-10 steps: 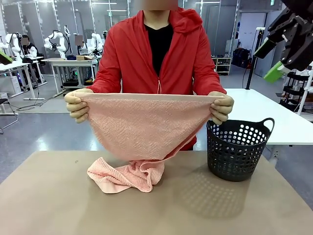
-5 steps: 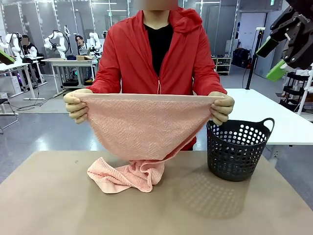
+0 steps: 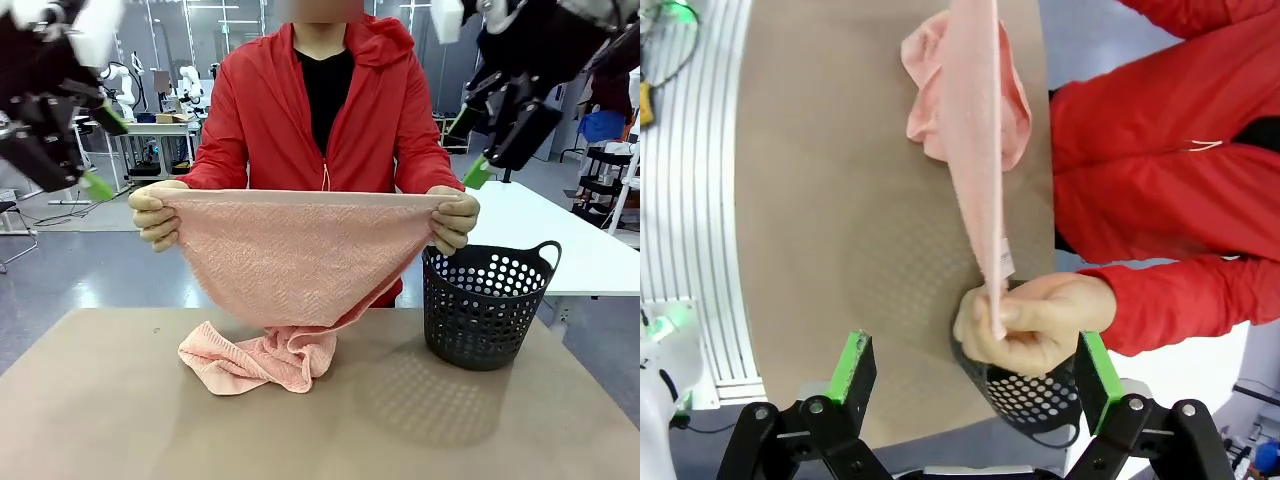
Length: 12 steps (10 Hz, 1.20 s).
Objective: Fold the towel.
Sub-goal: Grab the top end of the 100 cm Hotel Towel extended by the human.
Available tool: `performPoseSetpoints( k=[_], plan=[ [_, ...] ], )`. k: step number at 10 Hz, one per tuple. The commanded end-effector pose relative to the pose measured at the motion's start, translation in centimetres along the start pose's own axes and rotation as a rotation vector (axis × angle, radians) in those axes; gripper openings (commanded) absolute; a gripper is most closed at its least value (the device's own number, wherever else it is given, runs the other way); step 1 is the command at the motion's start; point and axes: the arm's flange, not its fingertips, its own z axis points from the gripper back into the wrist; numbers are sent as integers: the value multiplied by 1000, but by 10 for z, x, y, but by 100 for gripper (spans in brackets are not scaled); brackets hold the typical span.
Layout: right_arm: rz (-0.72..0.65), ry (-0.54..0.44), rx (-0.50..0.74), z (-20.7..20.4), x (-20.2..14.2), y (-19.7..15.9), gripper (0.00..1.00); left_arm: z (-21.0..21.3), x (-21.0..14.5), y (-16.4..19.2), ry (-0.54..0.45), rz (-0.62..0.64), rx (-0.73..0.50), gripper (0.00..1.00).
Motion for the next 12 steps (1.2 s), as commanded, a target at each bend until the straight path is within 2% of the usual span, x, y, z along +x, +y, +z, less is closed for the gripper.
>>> performPoseSetpoints(
  k=[1,3,6,10,12],
  plan=[
    [-14,89,-45,-7,18,-10,100,-11,25,25,84,2,47,100],
    [-20,112,-23,-23,30,-17,100,-38,45,33,117,-13,30,100],
    [-21,141,8,-40,38,-23,100,-68,53,40,134,-3,-20,100],
    [-30,155,59,-86,36,-36,100,-110,42,44,151,34,-119,100],
    [-28,153,96,-114,28,-36,100,-135,30,42,97,43,-180,100]
  ],
)
